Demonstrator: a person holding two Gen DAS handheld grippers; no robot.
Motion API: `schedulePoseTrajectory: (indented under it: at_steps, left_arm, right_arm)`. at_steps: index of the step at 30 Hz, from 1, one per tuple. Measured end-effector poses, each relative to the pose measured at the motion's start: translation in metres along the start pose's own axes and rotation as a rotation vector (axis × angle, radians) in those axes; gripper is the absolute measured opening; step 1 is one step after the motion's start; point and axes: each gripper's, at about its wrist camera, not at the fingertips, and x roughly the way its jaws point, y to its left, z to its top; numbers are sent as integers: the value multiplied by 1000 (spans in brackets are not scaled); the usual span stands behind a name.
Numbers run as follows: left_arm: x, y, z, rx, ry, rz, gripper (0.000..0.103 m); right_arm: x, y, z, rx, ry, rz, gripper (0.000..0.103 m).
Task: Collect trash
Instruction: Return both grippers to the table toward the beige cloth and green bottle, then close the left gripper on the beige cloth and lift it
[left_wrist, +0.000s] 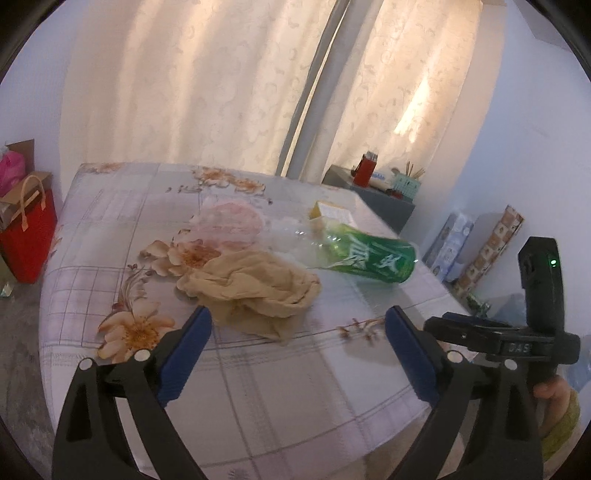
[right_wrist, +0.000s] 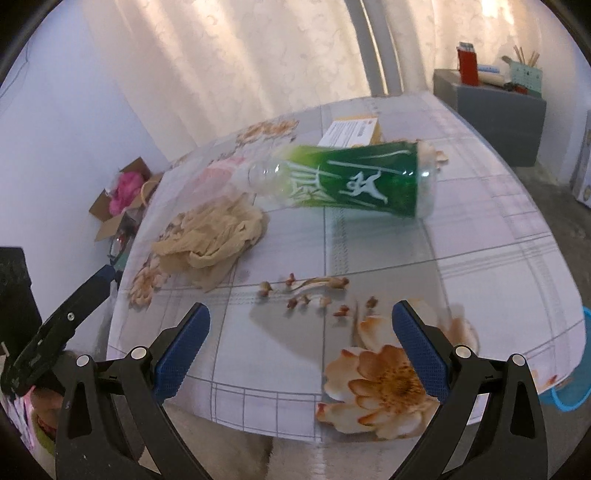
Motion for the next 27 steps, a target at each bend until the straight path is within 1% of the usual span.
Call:
schedulePoseTrajectory:
  at_steps: [4, 7, 8, 10, 11, 13, 16, 18, 22, 24, 27]
  left_arm:
    - [19, 6, 4, 27, 13, 33, 97]
    - [34, 11, 9, 31, 26, 37, 97]
    - [39, 13, 11, 24, 33, 38, 97]
    - [50, 17, 16, 3, 50, 13, 97]
    - [59, 21, 21, -12, 78, 10, 97]
    - [72, 27, 26, -43, 108, 0, 97]
    - [86, 33, 32, -60, 133, 13, 97]
    - [96, 31, 36, -41, 154, 30, 97]
    - [108, 23, 35, 10, 188, 28, 97]
    - [114, 15, 33, 48, 212, 29, 97]
    - [124, 4, 29, 109, 235, 52, 97]
  right_arm:
    - [4, 1, -2, 4, 15, -1, 95]
    - [5, 1, -3, 7, 16, -4, 95]
    - [6, 1, -4, 11, 18, -4, 95]
    - [8, -2, -5, 21, 21, -4, 95]
    - [9, -3, -6, 26, 24, -4, 95]
    - [10, -6, -6, 35, 29, -1, 95]
    - [12, -8, -7, 43, 34, 2, 95]
    - [12, -9, -7, 48, 34, 6, 95]
    - [15, -14, -8, 63, 37, 15, 95]
    - [16, -17, -9, 74, 39, 20, 95]
    - [17, -21, -9, 88, 40, 28, 95]
